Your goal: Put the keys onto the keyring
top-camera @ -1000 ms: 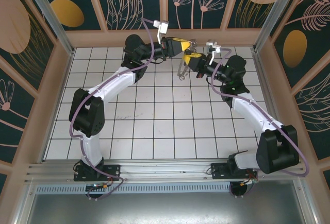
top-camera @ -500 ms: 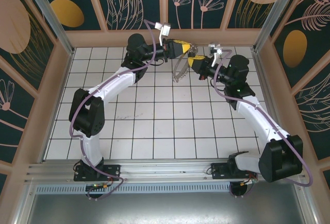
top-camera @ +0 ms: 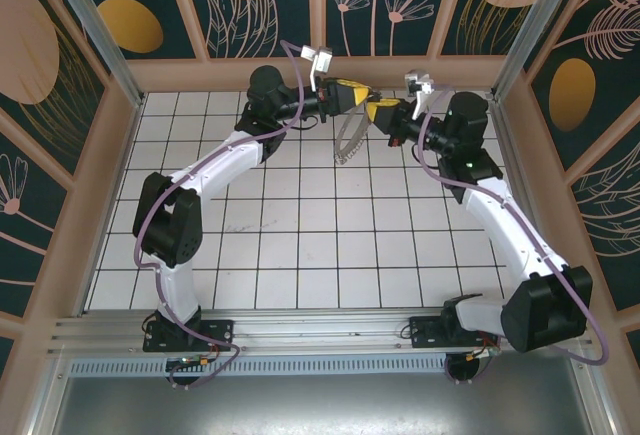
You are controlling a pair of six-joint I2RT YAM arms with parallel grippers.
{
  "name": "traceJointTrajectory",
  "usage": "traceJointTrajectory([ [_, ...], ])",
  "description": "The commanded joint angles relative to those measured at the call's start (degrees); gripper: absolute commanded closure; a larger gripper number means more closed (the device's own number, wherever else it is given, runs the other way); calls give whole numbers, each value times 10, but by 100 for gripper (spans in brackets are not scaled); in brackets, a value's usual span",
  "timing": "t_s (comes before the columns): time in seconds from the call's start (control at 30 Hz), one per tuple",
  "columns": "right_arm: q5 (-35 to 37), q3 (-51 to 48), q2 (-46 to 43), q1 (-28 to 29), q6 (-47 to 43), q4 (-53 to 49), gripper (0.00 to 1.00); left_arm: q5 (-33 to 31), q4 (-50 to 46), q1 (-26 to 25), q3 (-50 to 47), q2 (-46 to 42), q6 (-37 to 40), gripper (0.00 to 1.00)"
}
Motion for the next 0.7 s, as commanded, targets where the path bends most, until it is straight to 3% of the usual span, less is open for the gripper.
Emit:
traceJointTrajectory([
  [0.0, 14, 55, 10, -1, -57, -66, 100, -3, 4, -1, -6, -22, 17, 100],
  [0.33, 54, 160, 54, -2, -166, -233, 100, -3, -17, -2, -11, -29, 36, 100],
  [0.67, 85, 171, 51, -20, -193, -272, 100, -2, -29, -1, -10, -32, 48, 100],
])
